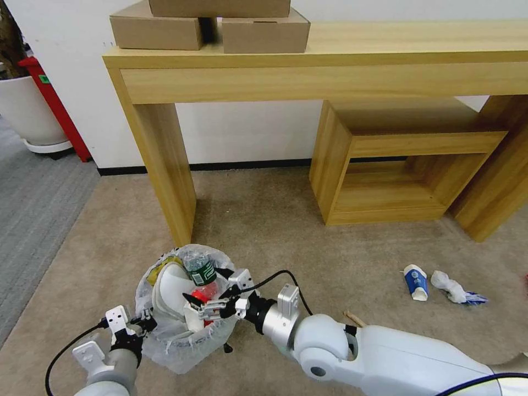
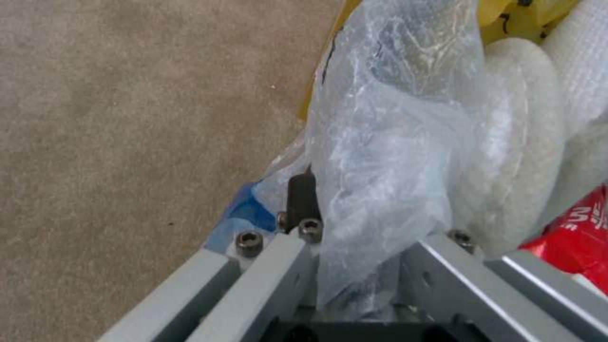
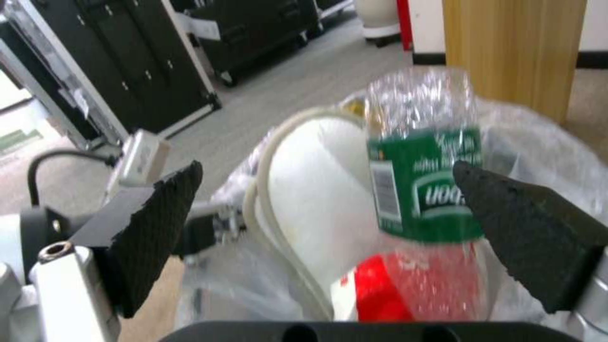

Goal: Pick up the trash bin and place the garbage on the floor into it.

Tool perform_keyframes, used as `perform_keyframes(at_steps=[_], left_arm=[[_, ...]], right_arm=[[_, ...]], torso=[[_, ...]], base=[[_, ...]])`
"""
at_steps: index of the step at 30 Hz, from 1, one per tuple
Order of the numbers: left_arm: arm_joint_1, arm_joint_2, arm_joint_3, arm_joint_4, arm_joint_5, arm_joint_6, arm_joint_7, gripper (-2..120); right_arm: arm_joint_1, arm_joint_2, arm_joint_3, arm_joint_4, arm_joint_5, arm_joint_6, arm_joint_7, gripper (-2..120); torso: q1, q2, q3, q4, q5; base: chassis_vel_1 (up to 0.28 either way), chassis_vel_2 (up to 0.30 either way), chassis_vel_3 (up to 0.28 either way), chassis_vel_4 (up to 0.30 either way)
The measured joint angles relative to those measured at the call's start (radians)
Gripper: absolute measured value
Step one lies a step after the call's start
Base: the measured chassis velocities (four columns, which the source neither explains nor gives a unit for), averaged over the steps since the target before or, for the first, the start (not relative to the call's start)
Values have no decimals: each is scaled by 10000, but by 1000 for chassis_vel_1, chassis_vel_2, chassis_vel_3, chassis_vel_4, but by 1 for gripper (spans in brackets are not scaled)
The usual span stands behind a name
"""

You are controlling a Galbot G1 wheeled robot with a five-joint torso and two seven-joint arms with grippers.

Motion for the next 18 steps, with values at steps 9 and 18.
perform_keyframes(at_steps=[9,18], left_arm=[[-99,35,-4,182,11,-5,5,1],[-230,200,-15,296,-82,-6,-4,1]], right_arm=[[-96,38,928,421,304,132,-189,100],[-1074,-184,3538,514,228,697,-291,100]], torso=[[0,0,0,1,0],[0,0,0,-1,1]], base=[[0,0,0,0],[0,0,0,0]])
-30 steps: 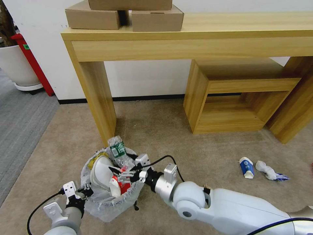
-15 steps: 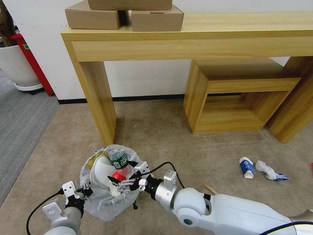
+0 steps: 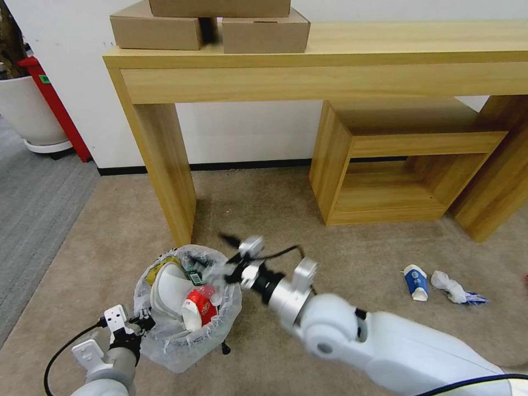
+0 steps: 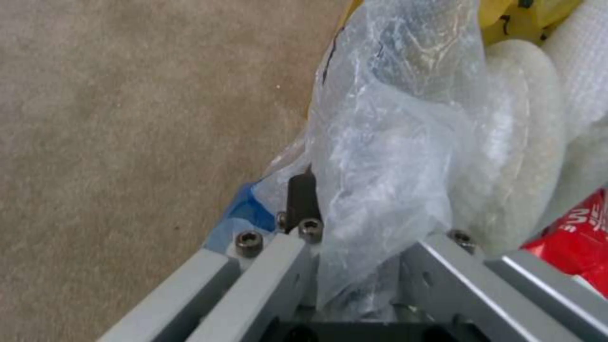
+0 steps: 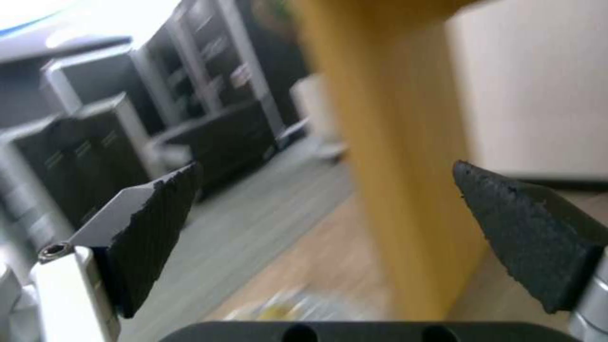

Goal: Pick up the trash bin and place the garbage on the floor into it.

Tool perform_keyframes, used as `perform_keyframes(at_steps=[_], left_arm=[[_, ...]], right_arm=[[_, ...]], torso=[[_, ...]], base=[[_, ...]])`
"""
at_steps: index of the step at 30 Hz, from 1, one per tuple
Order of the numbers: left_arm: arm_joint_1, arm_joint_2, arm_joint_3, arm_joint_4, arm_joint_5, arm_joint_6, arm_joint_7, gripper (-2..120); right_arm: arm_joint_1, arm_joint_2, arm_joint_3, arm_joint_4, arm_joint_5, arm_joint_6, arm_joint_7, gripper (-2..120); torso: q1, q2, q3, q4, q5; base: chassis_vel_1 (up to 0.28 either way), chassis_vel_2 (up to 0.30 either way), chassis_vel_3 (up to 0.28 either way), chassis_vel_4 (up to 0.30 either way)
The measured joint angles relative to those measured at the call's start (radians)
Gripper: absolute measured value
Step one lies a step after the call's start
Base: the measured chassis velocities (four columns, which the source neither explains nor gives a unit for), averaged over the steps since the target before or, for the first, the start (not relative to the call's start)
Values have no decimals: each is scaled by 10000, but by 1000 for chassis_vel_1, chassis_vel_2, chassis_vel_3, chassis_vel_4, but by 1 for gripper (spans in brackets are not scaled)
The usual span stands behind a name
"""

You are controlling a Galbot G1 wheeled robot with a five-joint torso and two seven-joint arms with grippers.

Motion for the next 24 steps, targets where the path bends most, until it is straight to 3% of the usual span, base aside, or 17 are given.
perform_keyframes(at_steps=[2,4,6,7,9,10,11,13,14,17,24], left_arm=[[-17,49,5,-42,-48,4,-2,1],[-19,57,9,-54,-53,5,-3,1],[-28,91,23,-136,-74,23,-4,1],[-28,91,23,-136,-74,23,-4,1],[-23,104,24,-238,-71,35,-2,1],[-11,118,24,-338,-69,44,21,1],[-11,118,24,-338,-69,44,21,1],[20,127,19,-460,-60,53,66,1],[20,127,19,-460,-60,53,66,1],[30,220,31,-549,-55,62,103,1],[39,428,133,-741,-59,99,127,1]], right_arm=[[-449,24,1199,-19,-1,53,80,100],[-536,34,1431,-16,2,33,84,100],[-1014,73,2698,11,-25,-138,187,100],[-1014,73,2698,11,-25,-138,187,100],[-1513,116,4066,89,-144,-446,258,99],[-2003,205,5237,216,-370,-873,392,100],[-2003,205,5237,216,-370,-873,392,100],[-2671,367,6578,294,-759,-1190,488,100],[-2671,367,6578,294,-759,-1190,488,100],[-3881,382,8214,549,-1241,-1433,464,100],[-6165,445,9588,687,-1663,-1564,365,100]], torso=[[0,0,1,3,-1],[0,-1,0,3,0],[0,0,0,0,1],[0,0,0,0,1],[0,-1,0,2,0],[0,0,0,3,0],[0,0,0,3,0],[0,0,0,2,2],[0,0,0,2,2],[0,0,0,2,1],[-1,0,-1,1,0]], base=[[0,0,0,0],[0,0,0,0],[0,0,0,0],[0,0,0,0],[0,0,0,0],[0,0,0,0],[0,0,0,0],[0,0,0,0],[0,0,0,0],[0,0,0,0],[0,0,0,0]])
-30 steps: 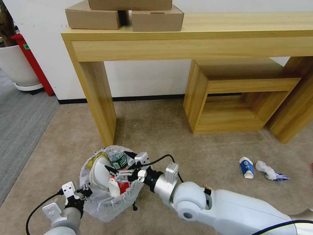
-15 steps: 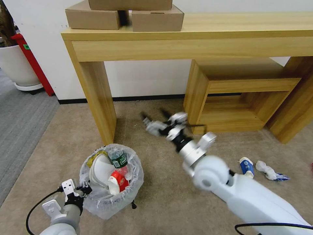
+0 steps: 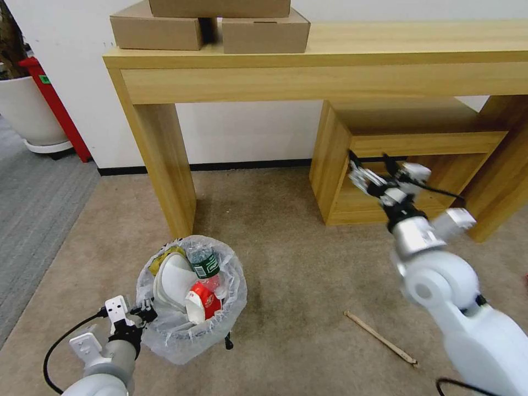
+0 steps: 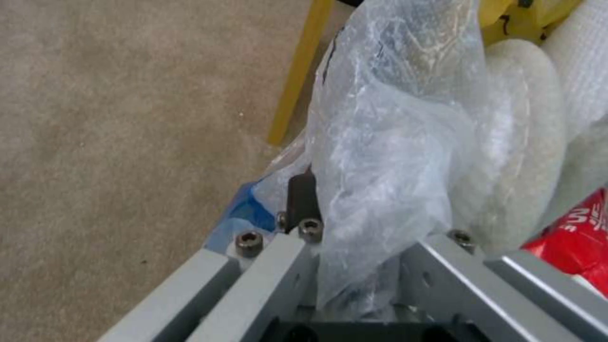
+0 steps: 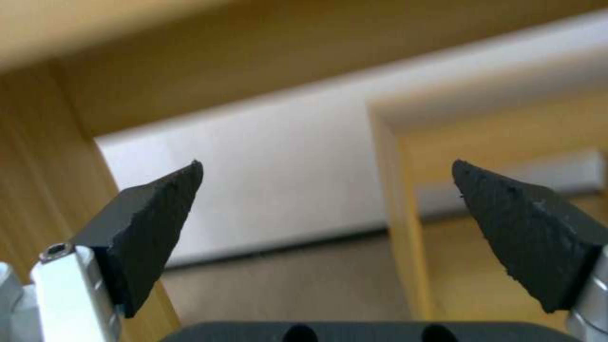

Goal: Pick up the trash bin and place the garbage on the floor into it.

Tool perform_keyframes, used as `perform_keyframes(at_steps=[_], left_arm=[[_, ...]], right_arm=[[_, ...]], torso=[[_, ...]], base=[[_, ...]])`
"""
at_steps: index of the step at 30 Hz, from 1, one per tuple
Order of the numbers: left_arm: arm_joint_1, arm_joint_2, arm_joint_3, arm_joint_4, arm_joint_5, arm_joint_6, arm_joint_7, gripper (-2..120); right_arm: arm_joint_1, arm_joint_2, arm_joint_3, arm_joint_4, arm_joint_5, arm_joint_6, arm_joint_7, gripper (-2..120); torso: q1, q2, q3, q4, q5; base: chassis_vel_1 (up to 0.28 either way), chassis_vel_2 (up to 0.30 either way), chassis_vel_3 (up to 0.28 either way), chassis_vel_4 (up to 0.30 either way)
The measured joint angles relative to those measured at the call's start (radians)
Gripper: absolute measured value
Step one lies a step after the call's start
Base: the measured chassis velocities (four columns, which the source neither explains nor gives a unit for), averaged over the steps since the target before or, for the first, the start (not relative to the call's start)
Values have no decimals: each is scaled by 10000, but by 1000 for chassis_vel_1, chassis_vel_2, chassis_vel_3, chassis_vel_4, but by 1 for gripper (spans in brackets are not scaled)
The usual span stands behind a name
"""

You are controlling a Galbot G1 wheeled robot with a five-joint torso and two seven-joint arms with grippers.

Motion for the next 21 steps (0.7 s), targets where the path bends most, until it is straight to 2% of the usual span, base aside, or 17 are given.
perform_keyframes(at_steps=[6,9,14,17,21], left_arm=[[140,87,69,-272,60,5,87,1],[170,193,91,-419,110,4,173,1],[116,294,142,-430,138,4,247,1],[27,413,253,-388,138,5,337,1],[-90,526,329,-258,131,5,370,1]], right_arm=[[-1182,347,439,-313,-898,152,-71,99],[-1707,781,853,-489,-1742,658,-668,100],[-1970,1390,1170,-527,-2241,1007,-943,100],[-2166,2010,1542,-432,-2428,1153,-1008,100],[-2330,2307,1802,-333,-2690,1264,-1008,100]], torso=[[0,0,0,1,0],[0,0,0,1,-1],[0,0,0,2,-1],[0,0,0,1,-1],[0,0,0,1,-3]], base=[[0,0,0,0],[0,0,0,0],[0,0,0,0],[0,0,0,0],[0,0,0,0]])
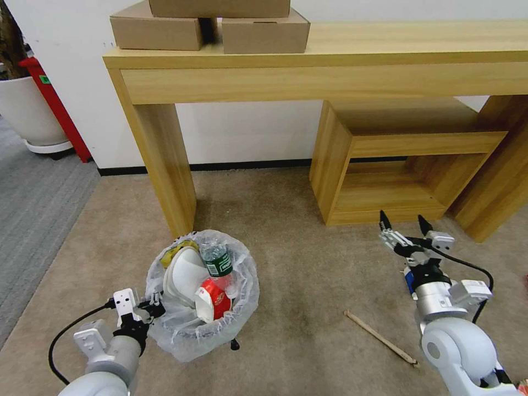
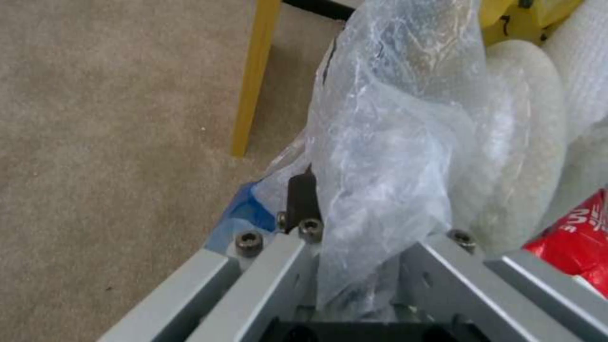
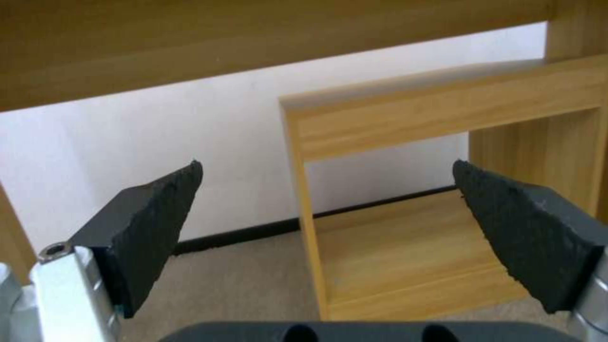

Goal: Pick up the trash bin and place the garbage on the floor into it.

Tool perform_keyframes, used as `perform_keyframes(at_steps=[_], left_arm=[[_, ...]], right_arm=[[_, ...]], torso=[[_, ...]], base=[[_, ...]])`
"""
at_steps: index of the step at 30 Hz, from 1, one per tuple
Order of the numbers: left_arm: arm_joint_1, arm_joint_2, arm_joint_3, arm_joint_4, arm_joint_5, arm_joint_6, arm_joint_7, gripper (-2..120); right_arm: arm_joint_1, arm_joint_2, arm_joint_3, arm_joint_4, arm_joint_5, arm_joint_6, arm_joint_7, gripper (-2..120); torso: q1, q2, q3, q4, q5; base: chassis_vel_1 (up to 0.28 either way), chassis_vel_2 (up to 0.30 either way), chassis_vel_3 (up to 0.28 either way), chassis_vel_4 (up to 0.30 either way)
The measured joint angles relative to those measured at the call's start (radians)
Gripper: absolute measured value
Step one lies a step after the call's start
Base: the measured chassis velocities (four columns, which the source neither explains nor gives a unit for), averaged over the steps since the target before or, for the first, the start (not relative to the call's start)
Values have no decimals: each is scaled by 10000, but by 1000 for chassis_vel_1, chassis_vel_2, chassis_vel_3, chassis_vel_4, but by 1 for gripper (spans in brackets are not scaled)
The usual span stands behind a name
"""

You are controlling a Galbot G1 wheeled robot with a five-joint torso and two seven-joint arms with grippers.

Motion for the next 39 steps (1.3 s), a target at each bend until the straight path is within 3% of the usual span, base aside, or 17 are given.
perform_keyframes(at_steps=[12,39], left_arm=[[-110,246,0,256,29,-2,134,1],[27,77,-107,381,321,-99,200,1]], right_arm=[[-86,486,71,-72,-448,152,125,100],[-47,572,-171,-196,-531,173,211,100]], torso=[[0,0,1,0,1],[0,0,1,-1,2]], base=[[0,0,0,0],[-31,-31,-37,-36]])
